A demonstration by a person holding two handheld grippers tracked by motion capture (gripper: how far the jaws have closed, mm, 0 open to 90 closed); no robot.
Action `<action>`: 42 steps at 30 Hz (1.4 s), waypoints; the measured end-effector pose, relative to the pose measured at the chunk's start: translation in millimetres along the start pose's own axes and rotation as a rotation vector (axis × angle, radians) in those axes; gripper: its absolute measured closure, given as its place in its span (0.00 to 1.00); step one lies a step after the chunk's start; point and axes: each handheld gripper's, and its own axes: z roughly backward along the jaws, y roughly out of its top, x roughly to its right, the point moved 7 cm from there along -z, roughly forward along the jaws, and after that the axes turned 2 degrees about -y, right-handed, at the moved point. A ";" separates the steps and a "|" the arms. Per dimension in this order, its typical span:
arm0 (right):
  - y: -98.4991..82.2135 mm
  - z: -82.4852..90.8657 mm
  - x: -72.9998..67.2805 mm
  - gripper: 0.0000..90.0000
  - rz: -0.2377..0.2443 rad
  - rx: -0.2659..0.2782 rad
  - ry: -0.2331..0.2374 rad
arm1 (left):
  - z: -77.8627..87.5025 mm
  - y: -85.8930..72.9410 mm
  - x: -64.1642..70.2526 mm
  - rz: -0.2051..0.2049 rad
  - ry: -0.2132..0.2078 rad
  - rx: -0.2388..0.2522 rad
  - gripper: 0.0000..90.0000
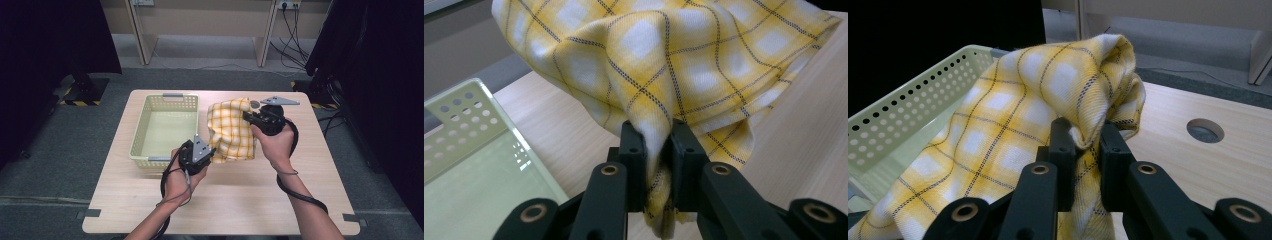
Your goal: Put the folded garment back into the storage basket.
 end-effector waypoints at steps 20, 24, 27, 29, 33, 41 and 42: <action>18.1 -13.7 -18.8 0.90 0.012 0.007 0.025 | 13.4 -0.1 -19.3 0.024 0.041 0.008 0.88; 22.0 -16.9 -24.3 0.90 0.016 0.009 0.034 | 17.6 -0.9 -24.9 0.029 0.052 0.009 0.88; 24.3 -19.6 -28.3 0.90 0.017 0.011 0.040 | 20.3 -1.7 -28.2 0.031 0.060 0.007 0.88; 25.7 -21.3 -31.0 0.90 0.020 0.010 0.044 | 22.2 -2.4 -30.4 0.035 0.064 0.008 0.88; 29.3 -24.9 -36.5 0.90 0.026 0.009 0.053 | 26.1 -3.8 -35.0 0.040 0.075 0.008 0.89; 36.5 -31.0 -49.3 0.90 0.038 0.014 0.070 | 33.3 -6.5 -43.3 0.052 0.093 0.010 0.89; 37.2 -31.7 -50.6 0.90 0.039 0.014 0.072 | 34.5 -7.0 -44.4 0.051 0.095 0.007 0.89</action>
